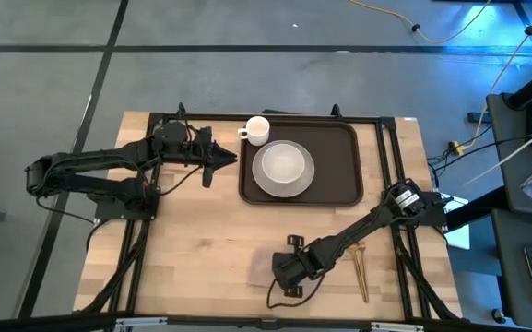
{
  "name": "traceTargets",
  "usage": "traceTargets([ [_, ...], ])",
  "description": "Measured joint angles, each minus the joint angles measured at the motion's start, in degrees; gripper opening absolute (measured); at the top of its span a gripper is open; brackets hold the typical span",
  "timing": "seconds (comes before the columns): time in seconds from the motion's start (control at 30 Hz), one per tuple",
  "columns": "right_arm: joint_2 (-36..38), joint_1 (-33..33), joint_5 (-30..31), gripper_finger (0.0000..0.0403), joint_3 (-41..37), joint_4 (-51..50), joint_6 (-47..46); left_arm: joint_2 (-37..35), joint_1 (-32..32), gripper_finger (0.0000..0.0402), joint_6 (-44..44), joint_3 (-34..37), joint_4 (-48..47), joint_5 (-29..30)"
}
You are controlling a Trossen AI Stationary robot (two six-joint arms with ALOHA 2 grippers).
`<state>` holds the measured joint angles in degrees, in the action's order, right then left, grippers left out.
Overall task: Set up tray
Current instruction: Put the brown napkin to the right of the gray plate on the black serving tray
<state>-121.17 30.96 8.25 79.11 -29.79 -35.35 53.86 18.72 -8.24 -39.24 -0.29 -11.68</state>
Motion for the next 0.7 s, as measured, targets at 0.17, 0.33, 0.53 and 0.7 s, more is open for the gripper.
traceTargets([
  [0.17, 5.5, -0.1, 1.5, 0.0002, -0.9, -4.4, -4.9, -1.2, 0.0, 0.0059, -1.1, 0.0, 0.3, 0.0],
  [0.33, 11.9, -0.3, 2.7, 0.0002, -0.5, -6.3, -10.8, -3.1, -0.1, 0.0059, -3.6, 0.0, 0.3, -0.3],
  [0.53, 20.5, -0.2, 7.3, 0.0001, -0.4, -8.0, -16.0, -6.0, -1.6, 0.0058, -4.9, 0.0, 0.4, -0.3],
  [0.7, 29.0, -0.7, 17.1, 0.0, -0.4, -16.8, -22.5, -8.7, -2.7, 0.0058, -5.8, 0.0, 0.3, 0.0],
])
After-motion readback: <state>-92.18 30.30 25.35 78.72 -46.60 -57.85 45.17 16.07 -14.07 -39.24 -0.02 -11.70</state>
